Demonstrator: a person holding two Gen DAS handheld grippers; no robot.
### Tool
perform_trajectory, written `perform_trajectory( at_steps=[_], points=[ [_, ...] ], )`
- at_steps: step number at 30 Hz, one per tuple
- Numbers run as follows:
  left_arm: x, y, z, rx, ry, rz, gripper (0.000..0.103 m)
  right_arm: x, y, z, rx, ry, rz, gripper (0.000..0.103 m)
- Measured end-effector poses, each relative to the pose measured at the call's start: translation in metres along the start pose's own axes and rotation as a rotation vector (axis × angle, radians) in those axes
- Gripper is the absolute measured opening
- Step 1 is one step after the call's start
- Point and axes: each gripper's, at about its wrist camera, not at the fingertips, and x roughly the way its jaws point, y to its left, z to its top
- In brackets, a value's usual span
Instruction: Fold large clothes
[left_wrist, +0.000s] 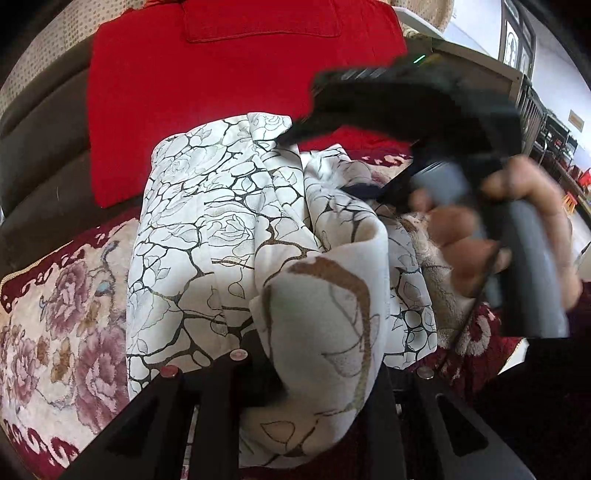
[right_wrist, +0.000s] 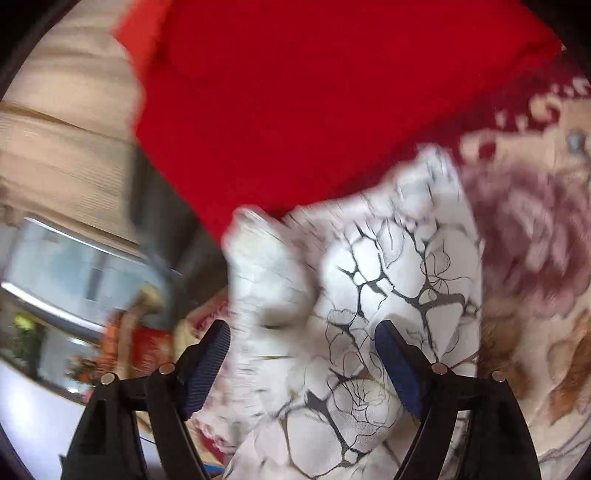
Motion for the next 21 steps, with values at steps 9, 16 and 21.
perform_trajectory(
  at_steps=[9,16,21],
  points=[
    [-0.025,0.019,-0.009,-0.020,-0.049,-0.027,0.020,0.064,0.028,0.009,-0.066,0.132,0.128,0.031],
    [-0.050,0.006,0.004,0.007,-0.079,-0.089,0.020,0.010,0.045,0.012,-0.158,-0.006,0.122,0.018],
    [-0.050,-0.038,0.020,0.087,-0.095,-0.152,0.020,-0.047,0.018,0.024,-0.174,-0.098,0.096,0.016]
  ],
)
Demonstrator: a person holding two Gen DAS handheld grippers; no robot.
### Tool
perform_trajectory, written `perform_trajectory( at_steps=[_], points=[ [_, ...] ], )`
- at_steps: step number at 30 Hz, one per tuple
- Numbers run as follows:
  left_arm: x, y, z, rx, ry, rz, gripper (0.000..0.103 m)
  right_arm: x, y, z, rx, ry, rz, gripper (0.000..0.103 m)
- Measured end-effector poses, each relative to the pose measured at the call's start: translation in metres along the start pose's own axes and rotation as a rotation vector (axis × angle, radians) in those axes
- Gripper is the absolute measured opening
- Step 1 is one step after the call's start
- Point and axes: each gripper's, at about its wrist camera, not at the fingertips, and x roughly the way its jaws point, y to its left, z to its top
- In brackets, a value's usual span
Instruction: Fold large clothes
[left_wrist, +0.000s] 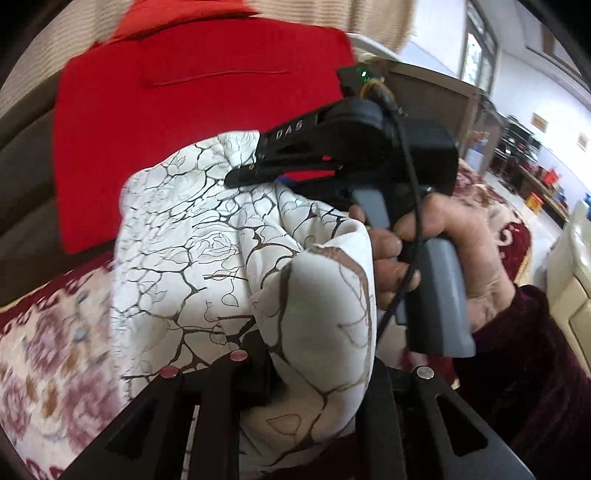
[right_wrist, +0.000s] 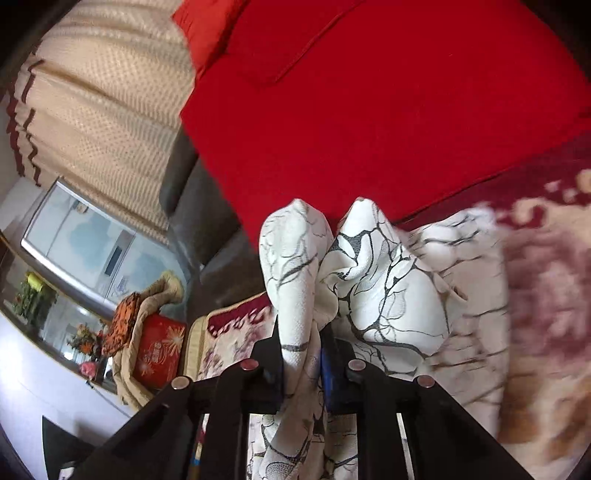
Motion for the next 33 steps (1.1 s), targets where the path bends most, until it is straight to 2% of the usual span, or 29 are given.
perform_trajectory(
  at_steps=[3,5,7,8,10,11,13,14,16,17,19,20,21,22,25,26,28,29,30,31,33],
  points=[
    [0.023,-0.022,0.002,0.040,0.028,-0.033,0.020,-0.026,-0.030,0.013,0.038,-0.017,-0.041,0.016],
    [0.046,-0.025,-0.004,0.028,0.089,-0.063,0.020,-0.032,-0.061,0.013,0.065,0.005,-0.096,0.016],
    [0.061,-0.021,-0.015,0.011,0.135,-0.080,0.023,-0.018,-0.097,0.008,0.130,0.088,-0.137,0.016],
    [0.059,-0.020,-0.018,0.019,0.130,-0.075,0.023,-0.010,-0.111,0.006,0.172,0.122,-0.118,0.016],
    [0.043,-0.018,-0.019,0.037,0.117,-0.058,0.032,-0.002,-0.118,0.003,0.194,0.135,-0.059,0.015],
    [0.030,-0.017,-0.019,0.057,0.118,-0.056,0.034,-0.001,-0.115,0.003,0.168,0.133,-0.058,0.016],
    [0.005,-0.011,-0.018,0.070,0.116,-0.086,0.049,0.001,-0.107,0.001,0.112,0.126,-0.080,0.017],
    [-0.015,-0.006,-0.019,0.070,0.092,-0.118,0.053,0.002,-0.107,0.001,0.114,0.119,-0.083,0.019],
    [-0.045,0.003,-0.017,0.083,0.021,-0.129,0.072,0.004,-0.108,-0.001,0.123,0.111,-0.072,0.019],
    [-0.063,0.011,-0.018,0.094,-0.027,-0.101,0.075,0.003,-0.110,0.000,0.132,0.110,-0.064,0.019],
    [-0.086,0.036,-0.016,0.104,-0.126,0.026,0.084,0.004,-0.108,-0.002,0.145,0.103,-0.060,0.019],
    [-0.086,0.043,-0.013,0.095,-0.142,0.079,0.085,0.007,-0.105,-0.005,0.141,0.097,-0.061,0.020],
    [-0.081,0.061,-0.013,0.066,-0.138,0.157,0.085,0.006,-0.107,-0.007,0.132,0.088,-0.060,0.021],
    [-0.070,0.079,-0.013,0.033,-0.108,0.196,0.085,0.005,-0.108,-0.009,0.134,0.076,-0.058,0.023],
    [-0.017,0.104,-0.027,-0.041,0.025,0.229,0.085,0.002,-0.106,-0.013,0.160,0.040,-0.054,0.026],
    [0.004,0.111,-0.039,-0.064,0.068,0.205,0.086,-0.001,-0.107,-0.014,0.158,0.033,-0.059,0.028],
    [0.021,0.117,-0.055,-0.142,0.058,0.166,0.088,-0.007,-0.097,-0.016,0.139,0.013,-0.100,0.036],
    [0.023,0.119,-0.065,-0.189,0.032,0.141,0.088,-0.014,-0.091,-0.018,0.134,0.006,-0.127,0.050],
    [0.024,0.120,-0.065,-0.200,0.022,0.135,0.089,-0.020,-0.087,-0.019,0.129,-0.001,-0.147,0.069],
    [0.022,0.120,-0.063,-0.202,0.023,0.143,0.092,-0.035,-0.075,-0.022,0.098,-0.037,-0.221,0.072],
    [0.018,0.118,-0.063,-0.190,0.014,0.165,0.092,-0.061,-0.052,-0.032,0.011,-0.123,-0.290,0.071]
  ],
)
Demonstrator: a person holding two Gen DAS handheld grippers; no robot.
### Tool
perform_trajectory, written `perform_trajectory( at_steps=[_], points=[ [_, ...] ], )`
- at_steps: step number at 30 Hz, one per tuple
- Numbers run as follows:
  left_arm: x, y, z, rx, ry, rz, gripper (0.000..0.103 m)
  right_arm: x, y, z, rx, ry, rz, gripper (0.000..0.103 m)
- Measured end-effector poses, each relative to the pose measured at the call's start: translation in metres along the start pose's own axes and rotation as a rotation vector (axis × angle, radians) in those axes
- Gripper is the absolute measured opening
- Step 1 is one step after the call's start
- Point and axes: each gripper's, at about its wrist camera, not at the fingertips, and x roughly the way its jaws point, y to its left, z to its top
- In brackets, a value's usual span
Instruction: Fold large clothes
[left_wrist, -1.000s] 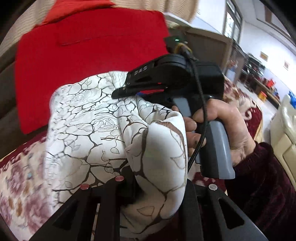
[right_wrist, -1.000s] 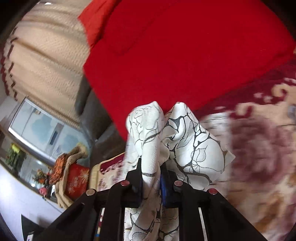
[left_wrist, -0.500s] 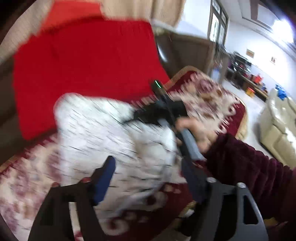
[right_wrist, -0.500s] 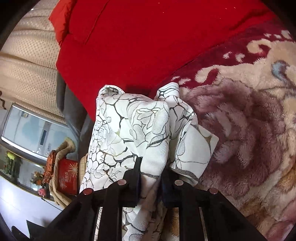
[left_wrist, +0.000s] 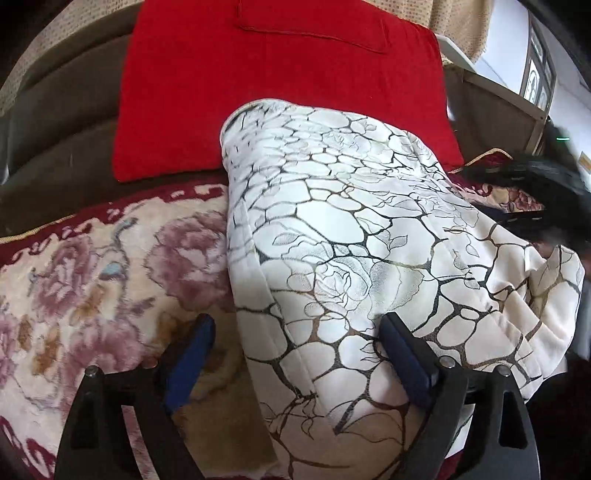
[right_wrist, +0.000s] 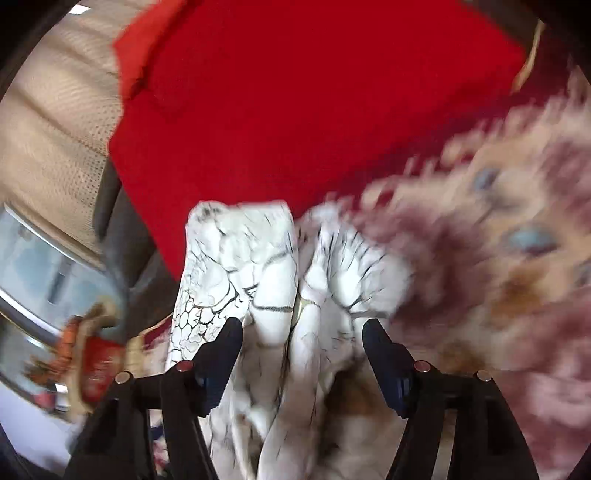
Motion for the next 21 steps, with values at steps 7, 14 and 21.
perform_trajectory(
  at_steps=[7,14,21],
  points=[
    [-0.016,-0.036,-0.003,0.073,-0.047,0.109,0.092,-0.080,0.077,-0.050,-0.247,-0.071,0.137,0.067],
    [-0.009,-0.024,-0.004,0.028,-0.036,0.070,0.094,-0.047,0.064,-0.111,-0.293,0.149,-0.013,0.044],
    [-0.010,-0.027,-0.004,0.059,-0.045,0.096,0.096,-0.021,0.019,-0.119,-0.199,0.210,-0.093,0.030]
  ],
)
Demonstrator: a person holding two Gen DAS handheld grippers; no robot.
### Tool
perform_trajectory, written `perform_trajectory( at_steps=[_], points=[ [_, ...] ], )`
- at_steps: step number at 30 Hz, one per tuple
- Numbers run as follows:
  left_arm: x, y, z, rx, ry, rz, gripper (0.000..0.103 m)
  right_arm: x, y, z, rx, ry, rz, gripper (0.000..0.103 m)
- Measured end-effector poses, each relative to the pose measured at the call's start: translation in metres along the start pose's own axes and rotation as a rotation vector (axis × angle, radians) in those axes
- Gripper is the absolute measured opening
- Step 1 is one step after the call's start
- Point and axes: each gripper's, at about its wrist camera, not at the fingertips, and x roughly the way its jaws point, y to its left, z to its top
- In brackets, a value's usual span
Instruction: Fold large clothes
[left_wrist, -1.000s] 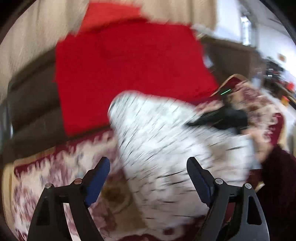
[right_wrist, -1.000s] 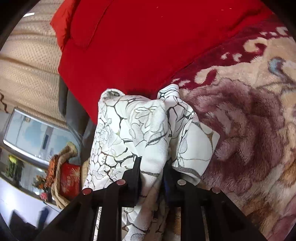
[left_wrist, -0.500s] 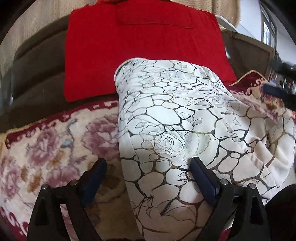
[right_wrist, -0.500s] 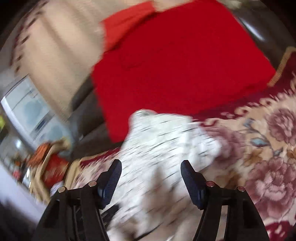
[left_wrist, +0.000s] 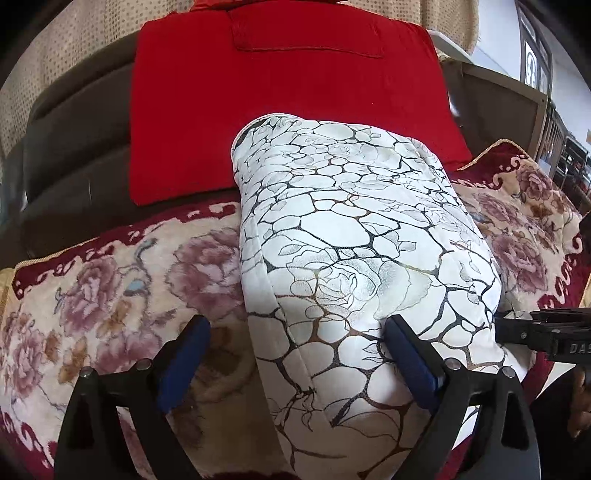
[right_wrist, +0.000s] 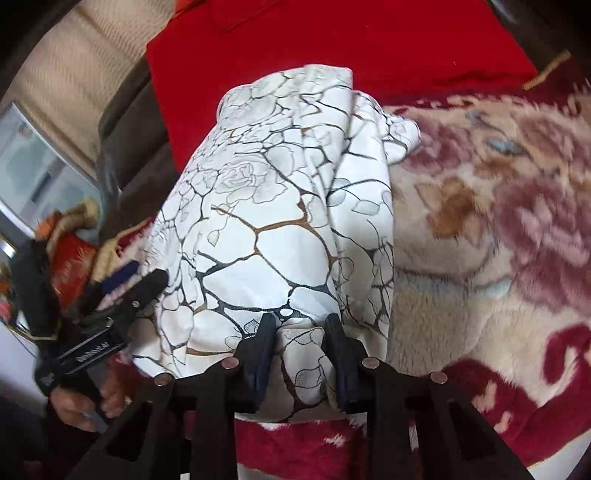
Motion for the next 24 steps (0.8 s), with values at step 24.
perform_trajectory(
  at_steps=[24],
  points=[
    [-0.039,0.035,0.021,-0.190,-0.131,0.005,0.096,-0.063,0.025,0.085,0.084,-0.006,0.127,0.035]
  ],
)
